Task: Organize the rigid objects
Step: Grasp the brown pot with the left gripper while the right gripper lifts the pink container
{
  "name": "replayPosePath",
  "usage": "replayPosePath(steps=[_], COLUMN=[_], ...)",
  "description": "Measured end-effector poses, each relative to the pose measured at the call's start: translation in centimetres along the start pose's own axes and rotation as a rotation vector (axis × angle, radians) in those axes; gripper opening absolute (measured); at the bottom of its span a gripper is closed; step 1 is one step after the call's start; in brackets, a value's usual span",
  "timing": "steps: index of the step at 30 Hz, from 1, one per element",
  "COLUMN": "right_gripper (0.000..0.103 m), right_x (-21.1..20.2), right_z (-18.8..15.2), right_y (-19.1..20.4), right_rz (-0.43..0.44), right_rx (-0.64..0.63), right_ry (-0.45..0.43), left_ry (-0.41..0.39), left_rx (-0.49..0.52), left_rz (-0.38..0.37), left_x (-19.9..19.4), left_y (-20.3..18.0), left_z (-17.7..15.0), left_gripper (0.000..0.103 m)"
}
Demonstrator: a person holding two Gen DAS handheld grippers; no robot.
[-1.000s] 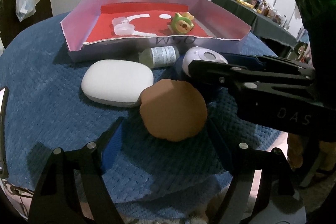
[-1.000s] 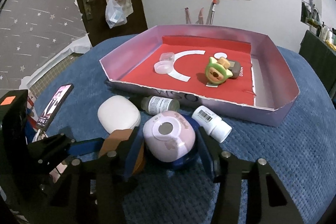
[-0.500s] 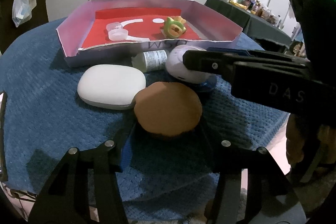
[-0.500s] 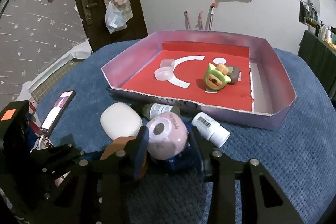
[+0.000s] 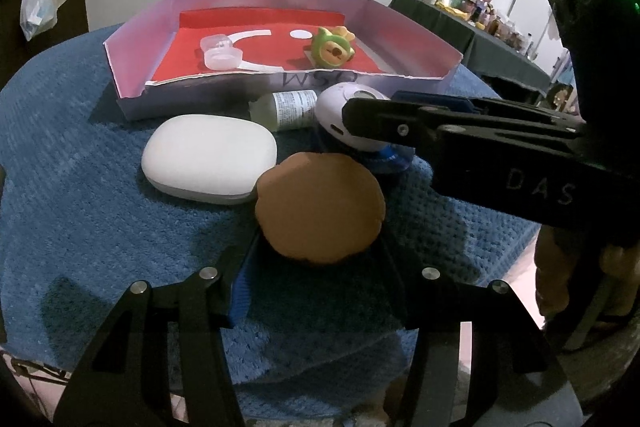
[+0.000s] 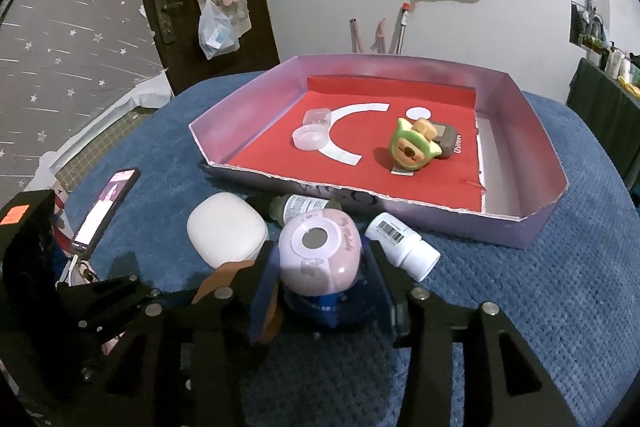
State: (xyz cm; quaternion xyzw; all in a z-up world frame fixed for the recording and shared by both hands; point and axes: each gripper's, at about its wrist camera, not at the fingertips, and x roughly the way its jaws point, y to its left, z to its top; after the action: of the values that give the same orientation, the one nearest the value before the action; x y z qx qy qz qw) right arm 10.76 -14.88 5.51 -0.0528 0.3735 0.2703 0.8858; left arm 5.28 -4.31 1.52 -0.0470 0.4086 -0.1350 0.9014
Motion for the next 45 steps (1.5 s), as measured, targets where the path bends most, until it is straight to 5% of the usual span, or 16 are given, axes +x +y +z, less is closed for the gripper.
replayPosePath(steps=[16,45], right_gripper=[0.052,0.052], right_x=[1.2,-3.0], right_z=[-0.1,1.6], right_y=[0.3,-0.6], right_rz=[-0.011,0.021], right_rx=[-0.014,0.05], right_ry=[0.015,-0.1], left_ry=[-0.016,-0.121], left_rx=[0.02,-0.001], left_rz=[0.025,0.048], left_x=[0.1,-3.1], left_y=[-0.4,1.7], left_z=[-0.1,2.8], left_gripper=[0.052,0.051])
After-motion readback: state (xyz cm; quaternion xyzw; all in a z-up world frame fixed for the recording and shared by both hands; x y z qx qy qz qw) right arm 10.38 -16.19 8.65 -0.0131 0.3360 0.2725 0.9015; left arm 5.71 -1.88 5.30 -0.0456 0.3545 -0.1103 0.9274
